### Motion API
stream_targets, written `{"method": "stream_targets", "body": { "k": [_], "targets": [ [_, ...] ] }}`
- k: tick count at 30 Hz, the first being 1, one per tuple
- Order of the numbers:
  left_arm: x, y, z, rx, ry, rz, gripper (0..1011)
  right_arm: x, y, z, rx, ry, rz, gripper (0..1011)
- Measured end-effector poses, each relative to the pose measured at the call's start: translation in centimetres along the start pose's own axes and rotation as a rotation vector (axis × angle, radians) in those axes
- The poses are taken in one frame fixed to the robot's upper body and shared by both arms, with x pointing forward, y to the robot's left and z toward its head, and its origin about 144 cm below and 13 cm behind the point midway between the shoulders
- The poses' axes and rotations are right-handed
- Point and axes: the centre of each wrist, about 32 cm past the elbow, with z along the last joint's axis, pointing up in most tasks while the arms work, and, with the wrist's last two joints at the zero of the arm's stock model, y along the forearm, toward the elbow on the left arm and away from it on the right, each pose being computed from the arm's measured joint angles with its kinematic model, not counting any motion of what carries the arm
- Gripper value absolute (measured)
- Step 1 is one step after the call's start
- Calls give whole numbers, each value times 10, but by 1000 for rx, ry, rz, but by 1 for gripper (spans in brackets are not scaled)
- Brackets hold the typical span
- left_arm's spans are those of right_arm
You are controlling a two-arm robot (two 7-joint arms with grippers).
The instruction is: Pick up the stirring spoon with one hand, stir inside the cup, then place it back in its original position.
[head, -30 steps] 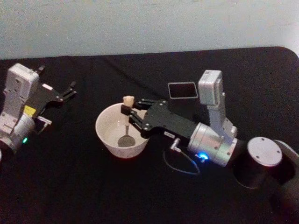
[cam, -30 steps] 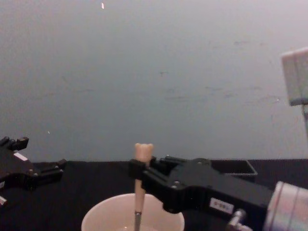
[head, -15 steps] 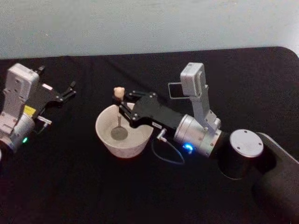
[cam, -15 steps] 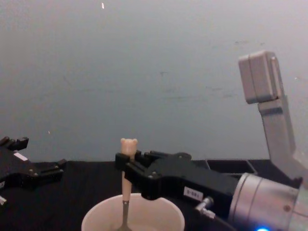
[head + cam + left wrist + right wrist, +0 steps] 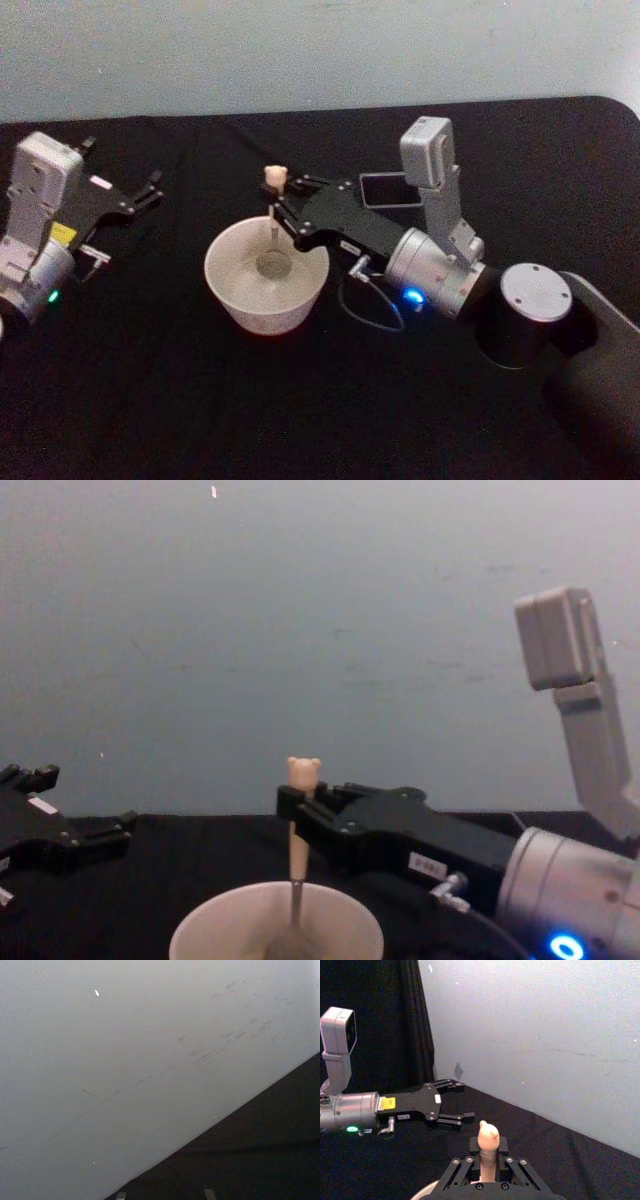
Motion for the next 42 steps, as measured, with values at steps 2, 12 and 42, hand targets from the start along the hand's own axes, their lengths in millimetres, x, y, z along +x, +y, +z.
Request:
{"method": "stream_targets", "body": {
  "k": [2,12,42],
  "targets": [
    [0,0,0,0,0,0,1001,1,-2,1,0,-2,-4,188],
    [0,0,0,0,0,0,1001,4,-19,5,8,13,-15,188],
    [0,0,0,0,0,0,1001,-28,-15,5,1,39,92,188]
  ]
}}
